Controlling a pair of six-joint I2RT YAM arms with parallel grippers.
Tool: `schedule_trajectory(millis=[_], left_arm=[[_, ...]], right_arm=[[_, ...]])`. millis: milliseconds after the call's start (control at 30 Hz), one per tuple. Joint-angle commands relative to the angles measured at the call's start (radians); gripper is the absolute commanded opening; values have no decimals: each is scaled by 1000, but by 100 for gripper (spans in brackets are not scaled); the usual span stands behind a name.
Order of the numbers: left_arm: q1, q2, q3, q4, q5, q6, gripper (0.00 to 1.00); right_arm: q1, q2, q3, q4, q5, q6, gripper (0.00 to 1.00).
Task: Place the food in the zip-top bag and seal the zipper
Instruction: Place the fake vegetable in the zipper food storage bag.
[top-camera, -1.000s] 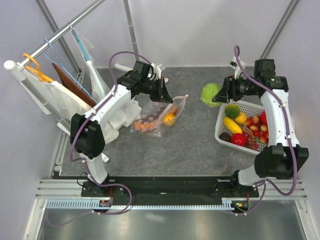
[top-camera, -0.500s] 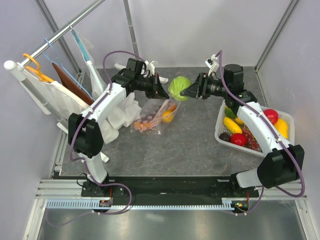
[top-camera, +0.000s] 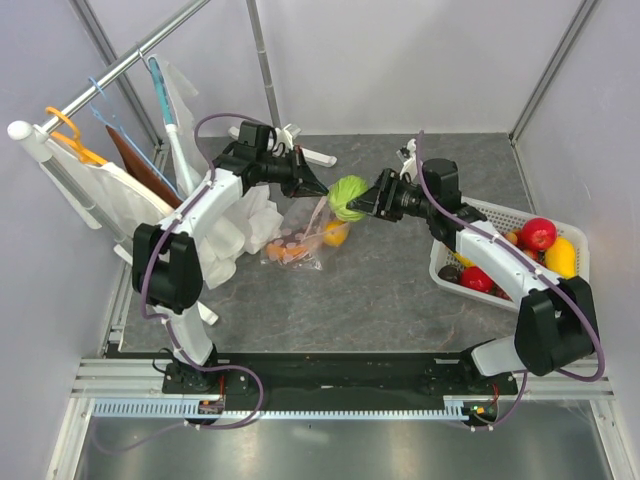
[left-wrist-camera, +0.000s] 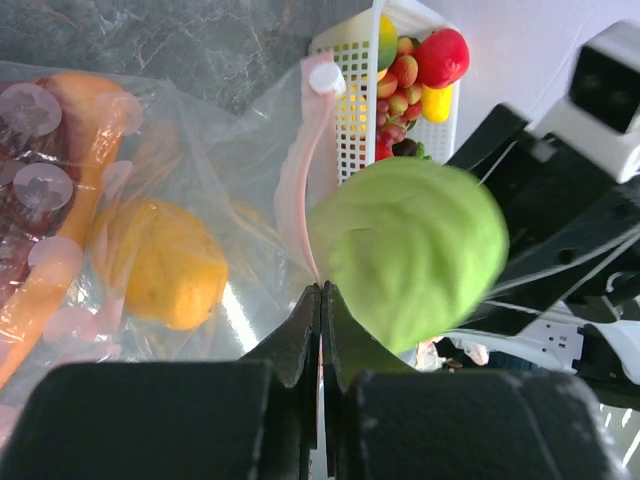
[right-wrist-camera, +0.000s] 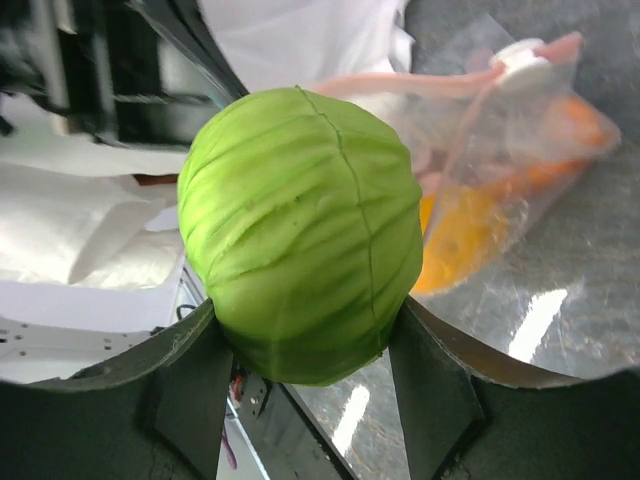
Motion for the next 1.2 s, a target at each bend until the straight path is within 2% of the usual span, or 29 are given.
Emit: schedule_trajectory(millis=[0, 133, 167, 267, 600, 700, 733, 833, 933, 1000, 1167], left_arm=[[5, -38, -1, 84, 69, -56, 2], [5, -52, -18, 82, 56, -41, 2], [5, -63, -23, 84, 47, -36, 2], [2, -72, -31, 82, 42, -22, 2], [-15, -71, -5, 91, 46, -44, 2], [-16, -75, -8, 91, 51, -44, 2], [-16, -78, -11, 93, 51, -47, 2], [-16, -81, -17, 96, 51, -45, 2], [-16, -80, -18, 101, 56, -50, 2], [-16, -80, -17, 108, 63, -54, 2], [-16, -83, -17, 122, 79, -63, 2]], right_arm=[[38, -23, -7, -93, 78, -55, 46], [43, -20, 72, -268, 170, -177, 43], [43, -15, 123, -357, 231, -223, 42], [48, -15, 181, -446, 299, -283, 42], [135, 31, 241, -443, 295, -305, 50], [144, 51, 246, -436, 269, -284, 59], [147, 57, 248, -428, 265, -271, 68], [154, 58, 249, -416, 252, -244, 82], [154, 54, 242, -404, 213, -228, 86], [154, 51, 235, -394, 172, -207, 95], [152, 51, 249, -373, 118, -221, 98]])
